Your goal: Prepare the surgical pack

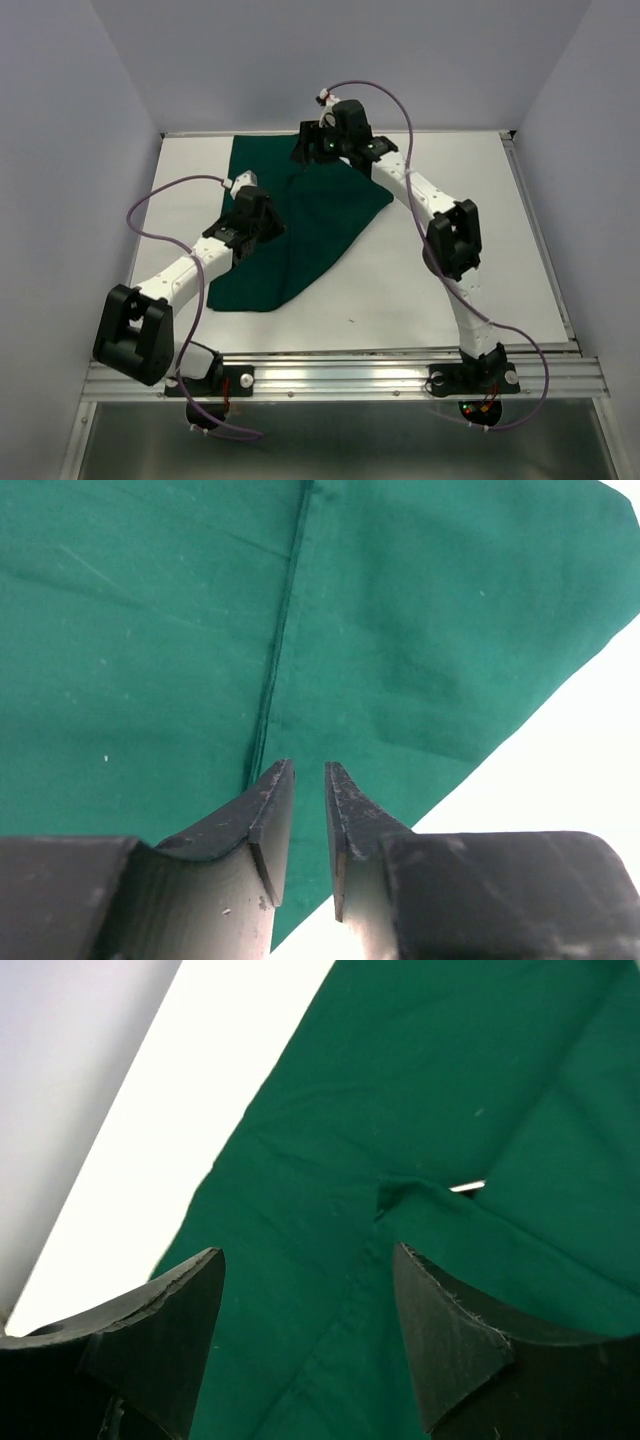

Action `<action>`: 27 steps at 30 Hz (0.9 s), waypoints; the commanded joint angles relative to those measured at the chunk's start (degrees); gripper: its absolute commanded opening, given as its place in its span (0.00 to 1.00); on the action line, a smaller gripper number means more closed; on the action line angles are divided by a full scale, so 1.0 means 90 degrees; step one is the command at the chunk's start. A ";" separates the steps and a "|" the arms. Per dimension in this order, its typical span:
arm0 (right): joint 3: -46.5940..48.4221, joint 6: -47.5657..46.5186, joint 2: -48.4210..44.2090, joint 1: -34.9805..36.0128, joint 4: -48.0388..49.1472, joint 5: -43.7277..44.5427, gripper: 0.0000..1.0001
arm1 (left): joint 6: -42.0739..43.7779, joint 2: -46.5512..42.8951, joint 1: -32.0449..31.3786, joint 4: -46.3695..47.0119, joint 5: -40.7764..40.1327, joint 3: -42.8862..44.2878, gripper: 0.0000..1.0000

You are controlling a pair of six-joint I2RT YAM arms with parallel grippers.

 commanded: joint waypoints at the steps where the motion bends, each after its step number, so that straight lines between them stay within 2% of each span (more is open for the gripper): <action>1: -0.0448 -0.0216 -0.1436 0.0030 -0.0439 0.1177 0.74 | 0.0214 0.0397 0.0140 -0.0220 -0.0212 0.0503 0.29; 7: -0.2538 0.0193 -0.2899 0.0030 -0.0440 0.2124 0.76 | 0.0322 0.1167 0.0472 -0.0191 -0.0212 0.0708 0.23; 11: -0.3593 0.0350 -0.3526 0.0030 -0.0332 0.2378 0.77 | 0.0302 0.1773 0.0492 -0.0191 -0.0095 0.0854 0.08; 12: -0.3769 0.0370 -0.3798 0.0030 -0.0332 0.2447 0.77 | 0.0273 0.1871 0.0482 -0.0172 -0.0027 0.0845 0.01; 13: -0.4070 0.0408 -0.3926 0.0030 -0.0322 0.2477 0.78 | 0.0225 0.2017 0.0473 -0.0171 -0.0007 0.0845 0.00; 21: -0.5292 0.0789 -0.5010 0.0030 -0.0244 0.2867 0.79 | -0.0010 0.2214 0.0112 -0.0084 0.0042 0.0407 0.00; 27: -0.5752 0.0897 -0.5431 0.0030 -0.0205 0.2985 0.79 | -0.0312 0.2302 -0.0337 0.0082 0.0159 -0.0180 0.00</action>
